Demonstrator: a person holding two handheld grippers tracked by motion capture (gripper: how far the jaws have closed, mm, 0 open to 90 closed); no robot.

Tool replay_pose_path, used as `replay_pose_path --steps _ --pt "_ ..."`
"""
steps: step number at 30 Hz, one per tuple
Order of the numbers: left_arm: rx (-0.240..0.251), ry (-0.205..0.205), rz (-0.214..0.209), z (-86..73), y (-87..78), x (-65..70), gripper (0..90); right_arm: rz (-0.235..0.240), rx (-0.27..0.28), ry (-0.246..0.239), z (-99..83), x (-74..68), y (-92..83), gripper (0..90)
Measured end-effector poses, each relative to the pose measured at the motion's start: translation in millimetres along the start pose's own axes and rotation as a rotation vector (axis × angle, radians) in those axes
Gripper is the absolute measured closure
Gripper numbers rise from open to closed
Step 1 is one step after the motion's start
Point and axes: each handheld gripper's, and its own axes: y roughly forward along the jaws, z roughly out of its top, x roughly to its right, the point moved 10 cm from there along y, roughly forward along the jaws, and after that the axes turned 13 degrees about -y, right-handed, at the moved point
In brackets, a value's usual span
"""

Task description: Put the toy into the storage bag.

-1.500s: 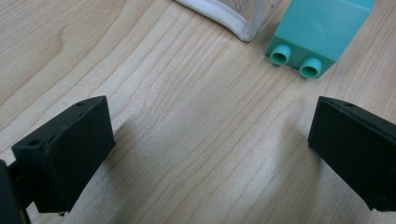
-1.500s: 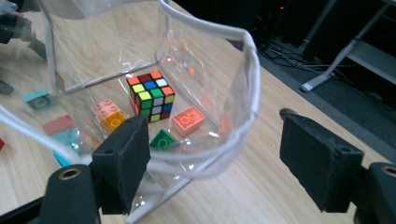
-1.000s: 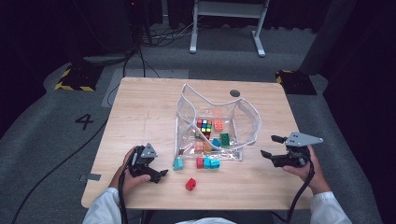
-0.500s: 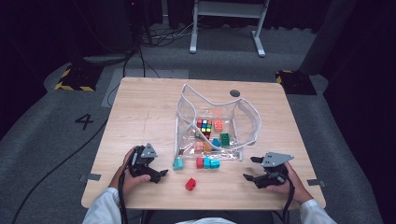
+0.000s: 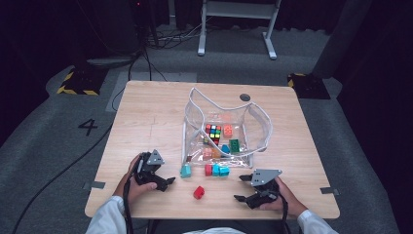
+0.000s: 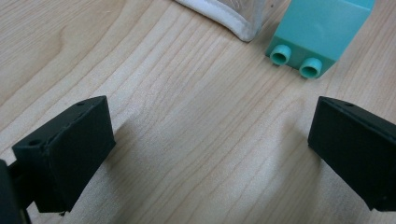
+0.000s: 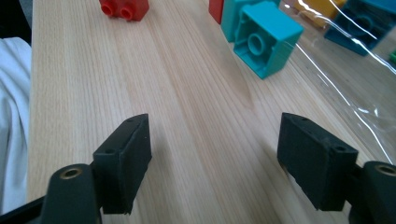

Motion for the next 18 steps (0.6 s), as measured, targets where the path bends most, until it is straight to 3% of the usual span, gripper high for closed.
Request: replay_pose_path --steps 2,3,5,7,12,14,18 --pt "-0.002 -0.002 -0.002 -0.3 0.0 0.3 0.4 -0.017 -0.012 0.008 1.7 5.3 3.5 24.2" --pt "0.000 0.000 0.000 0.0 0.0 0.0 0.4 -0.025 -0.036 0.061 1.3 5.3 4.8 24.0" --pt "0.000 0.000 0.000 0.0 0.0 0.0 0.4 -0.045 -0.035 0.067 4.9 11.8 10.0 23.9" --pt "-0.002 -0.002 -0.002 -0.3 0.0 0.3 0.4 -0.058 -0.018 0.026 10.2 18.3 16.6 22.9" --pt "0.000 0.000 0.000 0.0 0.0 0.0 0.3 -0.072 -0.040 0.051 17.5 22.7 27.2 21.8" --pt "-0.001 0.000 0.000 -0.1 0.0 0.0 0.4 -0.080 -0.049 0.010 19.2 26.5 30.3 21.8" --pt "-0.001 0.000 -0.001 -0.1 -0.1 0.1 0.4 -0.065 -0.045 0.025 25.4 28.7 38.0 22.9"
